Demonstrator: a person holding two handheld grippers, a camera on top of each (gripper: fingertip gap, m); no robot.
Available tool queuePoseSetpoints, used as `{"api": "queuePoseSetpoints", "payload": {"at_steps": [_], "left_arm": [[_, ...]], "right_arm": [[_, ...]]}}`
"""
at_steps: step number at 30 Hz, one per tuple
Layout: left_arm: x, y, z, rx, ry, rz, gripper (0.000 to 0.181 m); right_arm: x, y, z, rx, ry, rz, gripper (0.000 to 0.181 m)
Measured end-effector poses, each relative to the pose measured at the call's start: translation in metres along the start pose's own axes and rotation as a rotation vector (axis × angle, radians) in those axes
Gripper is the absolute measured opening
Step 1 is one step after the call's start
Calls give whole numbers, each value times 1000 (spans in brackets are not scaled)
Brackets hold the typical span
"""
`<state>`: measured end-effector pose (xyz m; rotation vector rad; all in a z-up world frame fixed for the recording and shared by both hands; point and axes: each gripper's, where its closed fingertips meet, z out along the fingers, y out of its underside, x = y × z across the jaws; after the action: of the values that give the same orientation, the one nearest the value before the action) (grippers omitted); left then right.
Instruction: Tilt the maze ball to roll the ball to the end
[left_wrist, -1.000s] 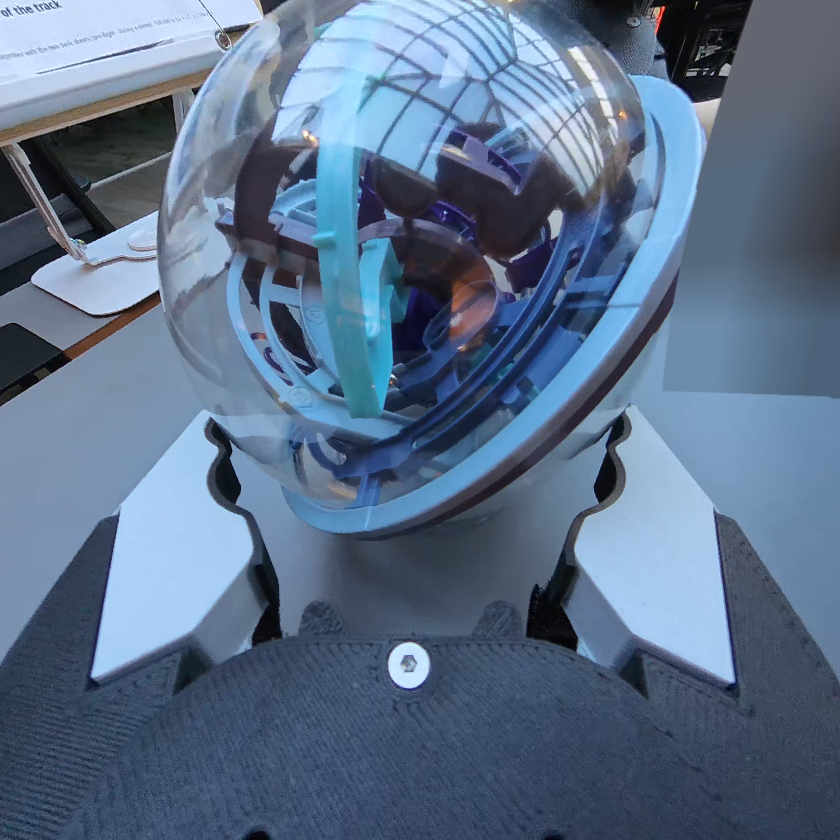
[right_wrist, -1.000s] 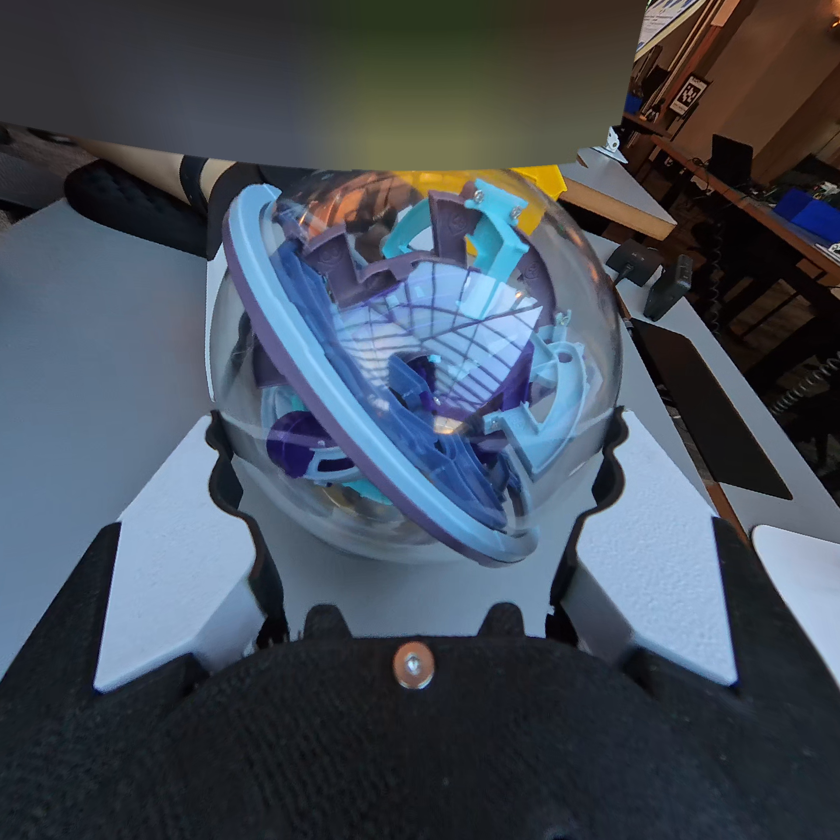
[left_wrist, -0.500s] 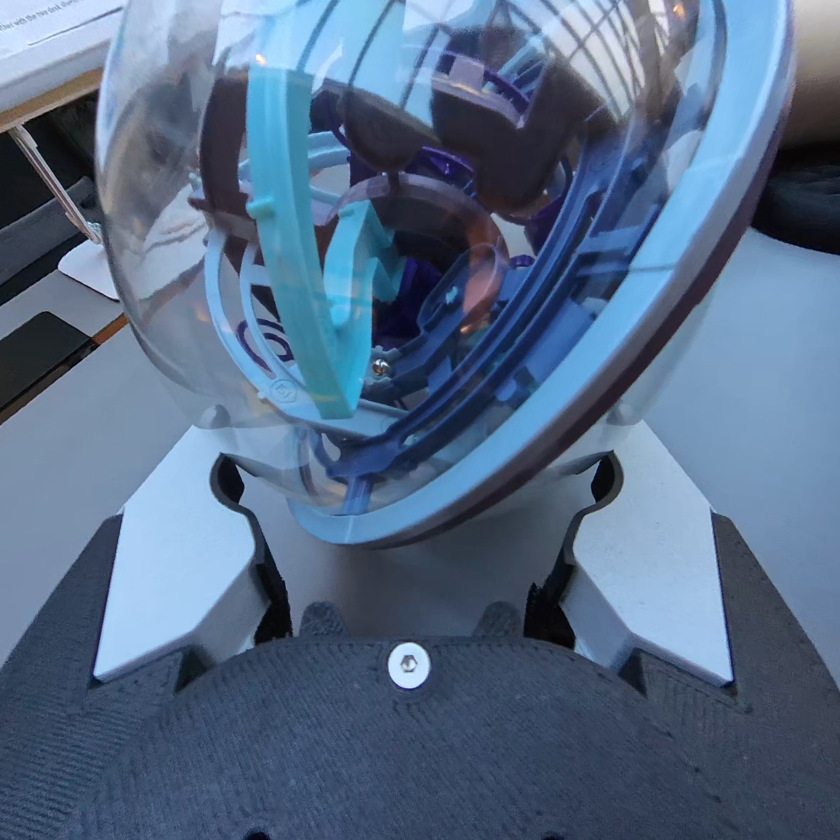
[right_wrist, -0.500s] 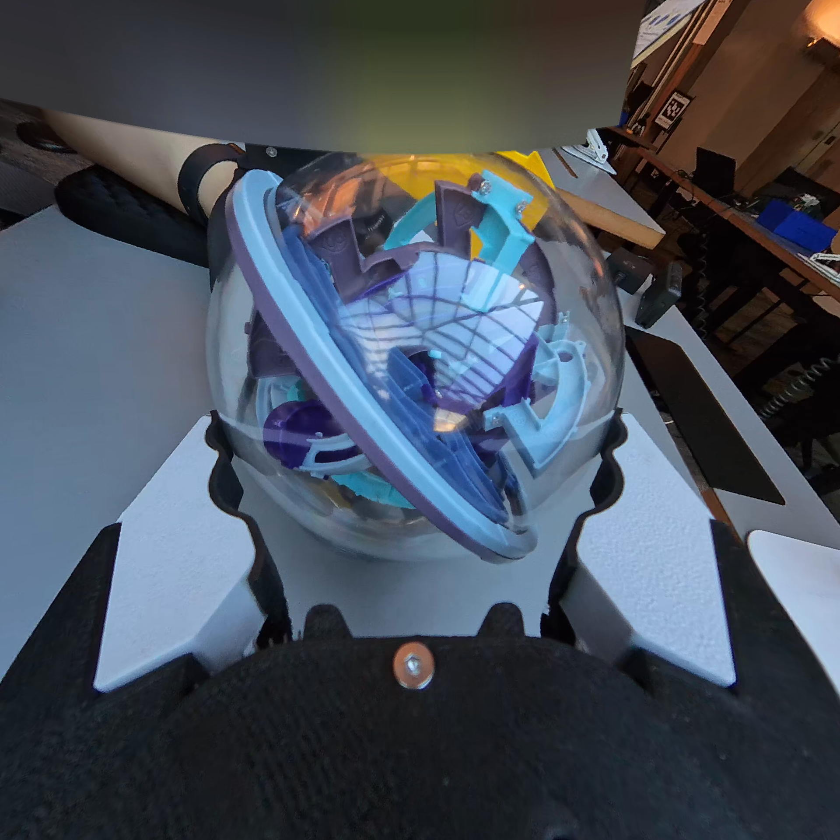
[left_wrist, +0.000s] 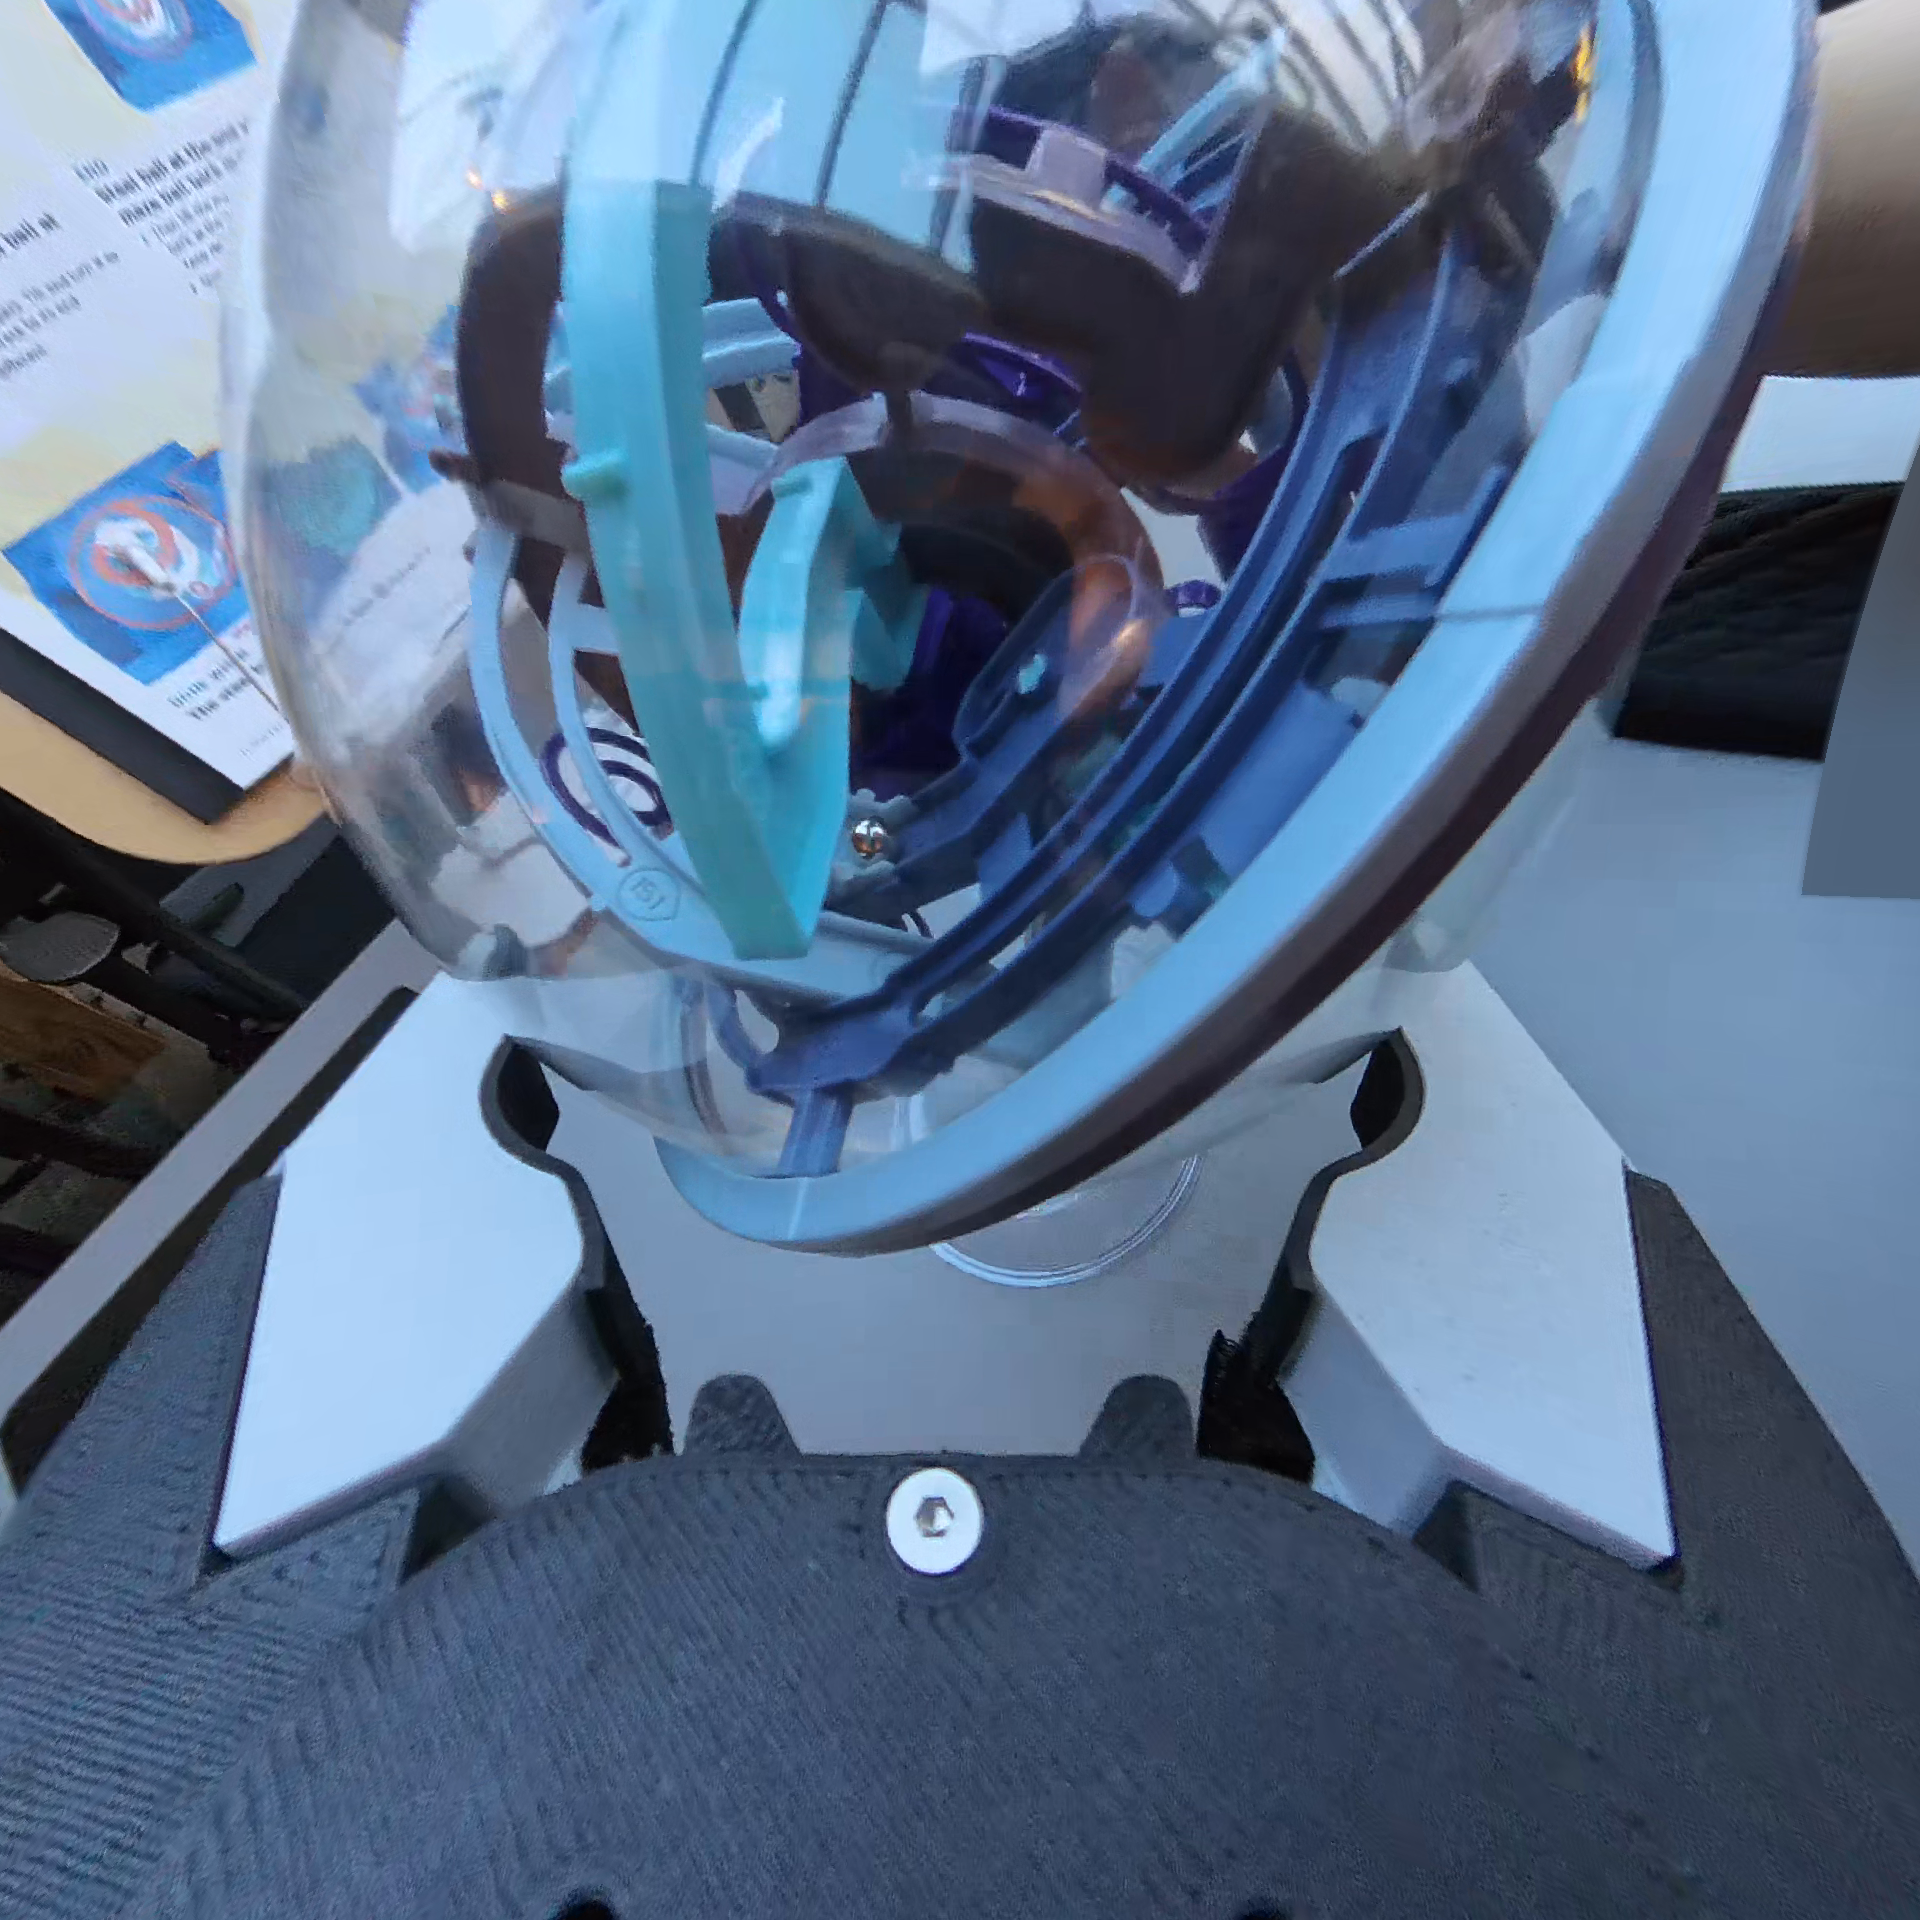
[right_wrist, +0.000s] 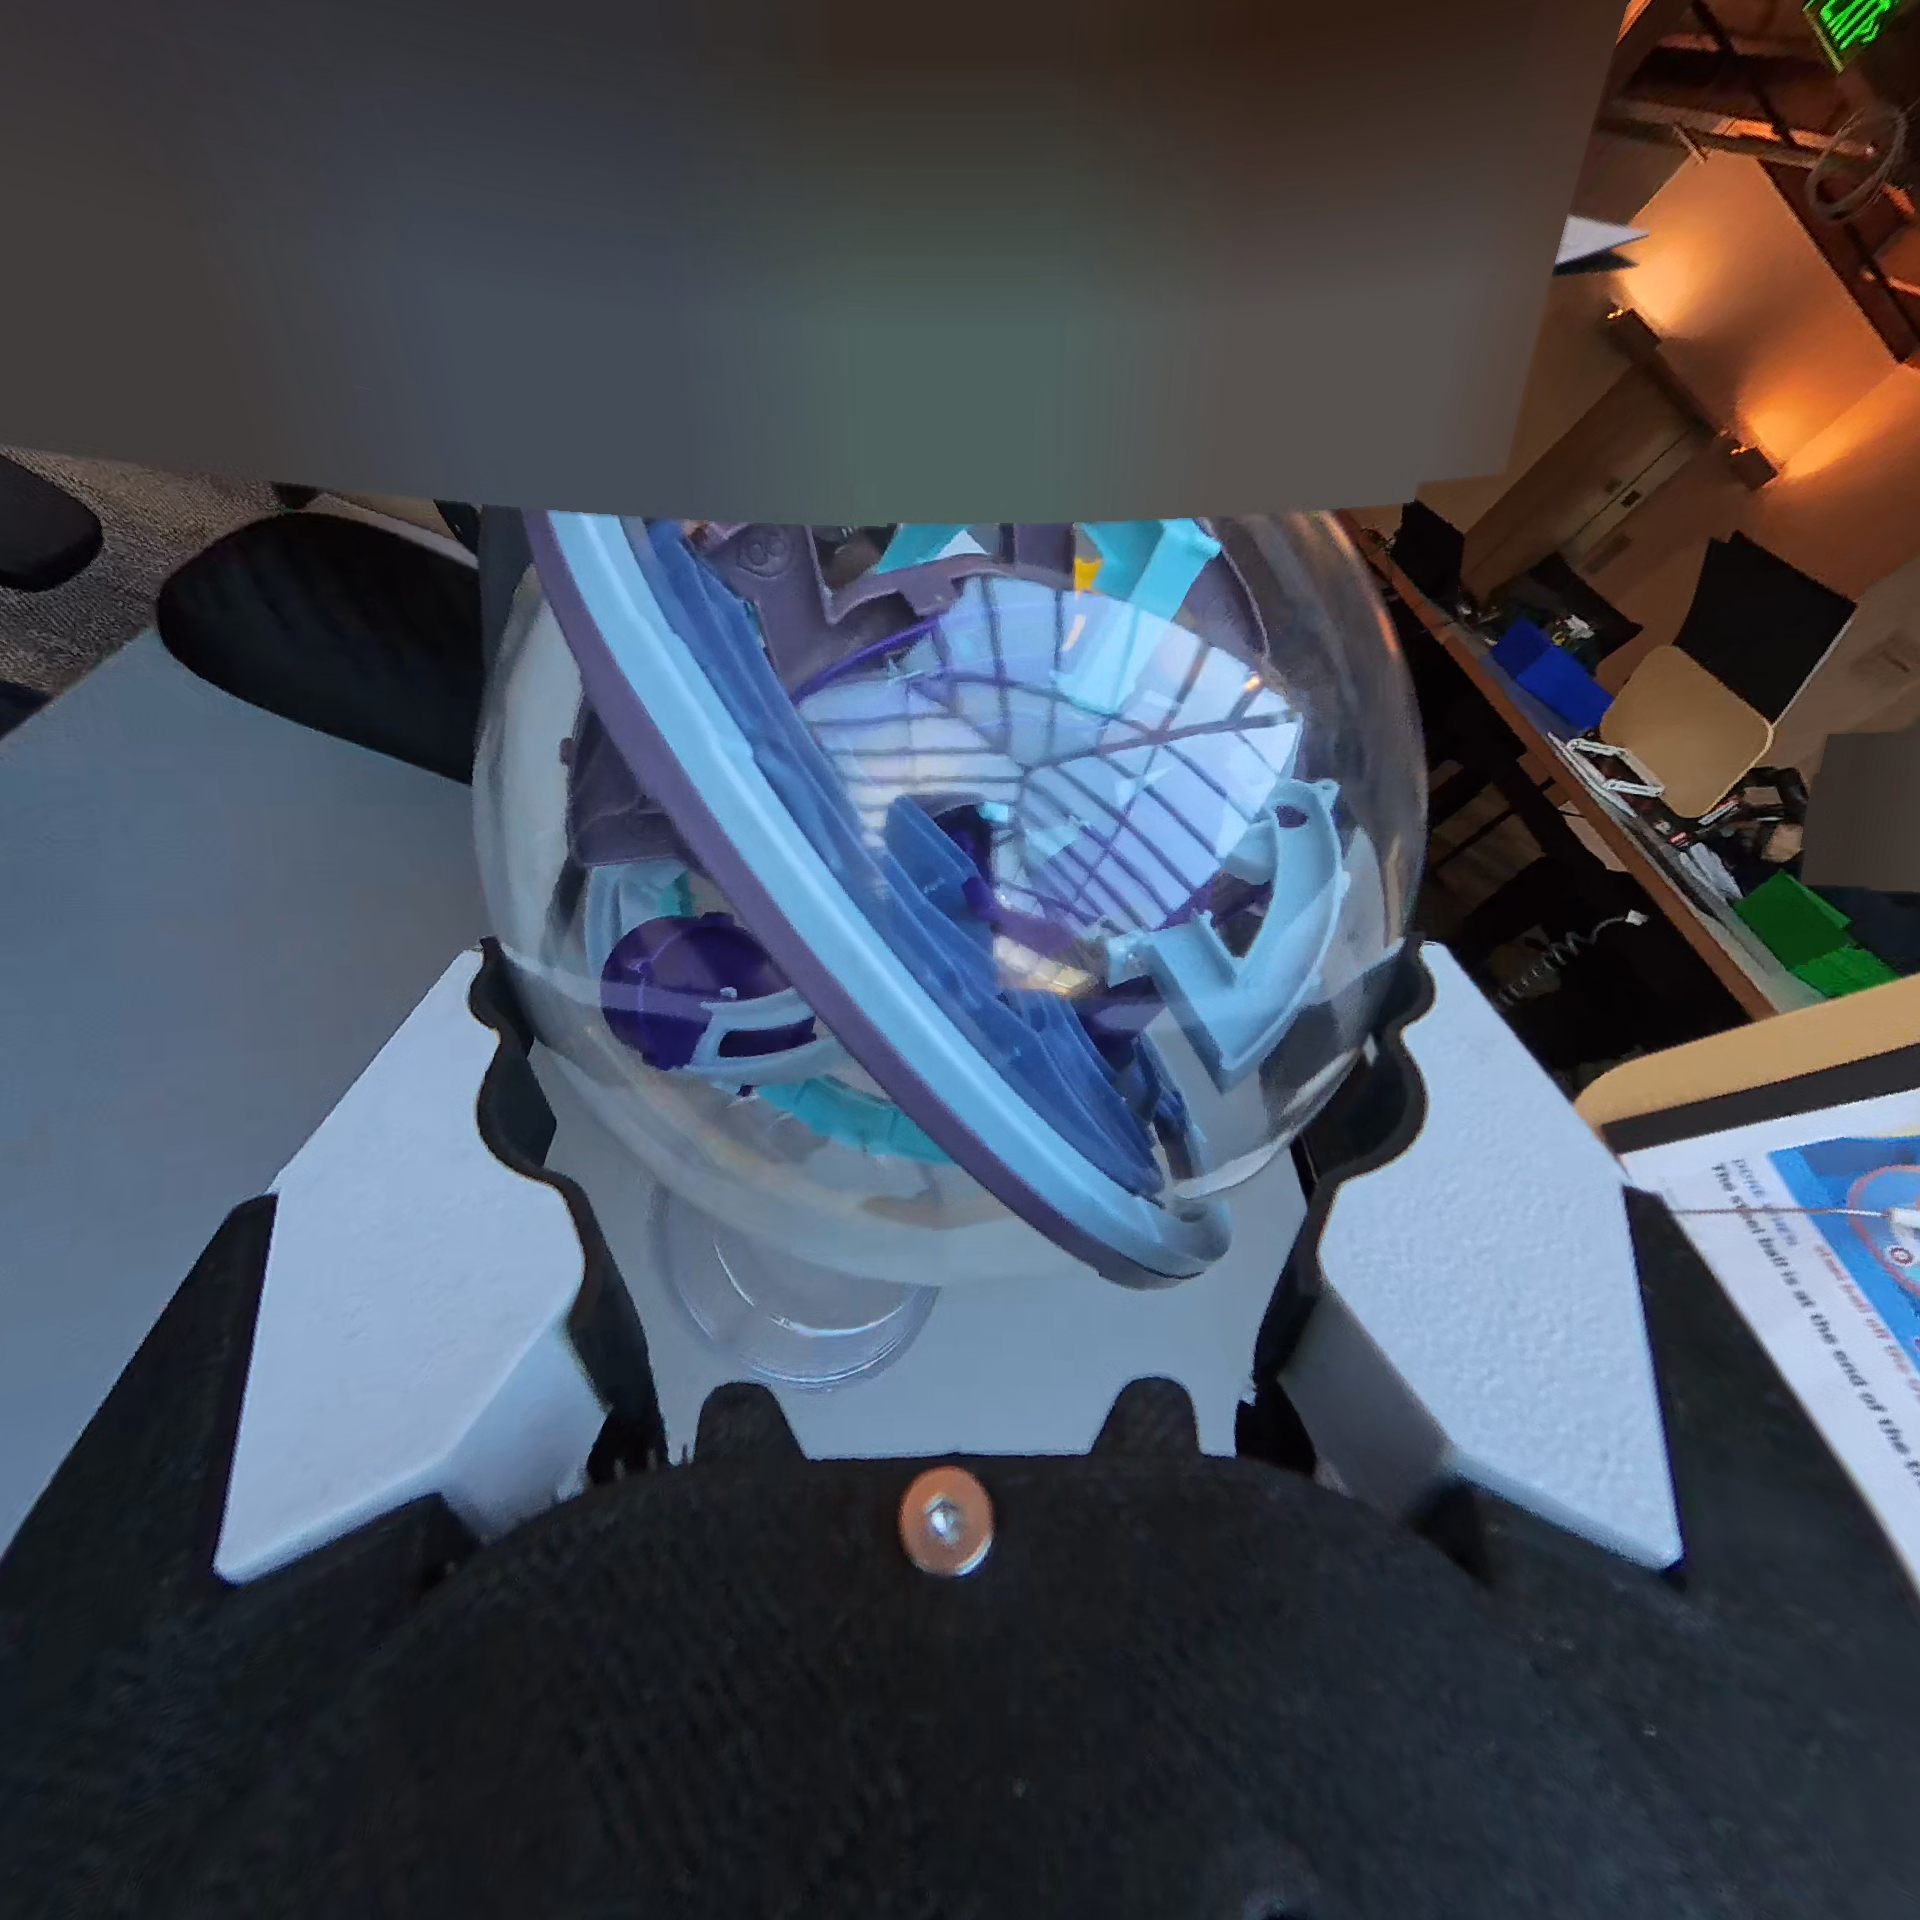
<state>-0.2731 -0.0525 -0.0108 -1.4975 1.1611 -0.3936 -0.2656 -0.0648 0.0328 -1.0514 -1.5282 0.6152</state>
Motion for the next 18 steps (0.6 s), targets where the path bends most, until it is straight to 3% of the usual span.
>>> {"api": "queuePoseSetpoints", "payload": {"at_steps": [1,18], "left_arm": [[1,-7,-5,4,5,2,155],[21,-128,-94,45,83,56,155]], "right_arm": [[-1,-8,-2,-4,5,1,157],[-10,-156,-38,-9,99,0,157]]}}
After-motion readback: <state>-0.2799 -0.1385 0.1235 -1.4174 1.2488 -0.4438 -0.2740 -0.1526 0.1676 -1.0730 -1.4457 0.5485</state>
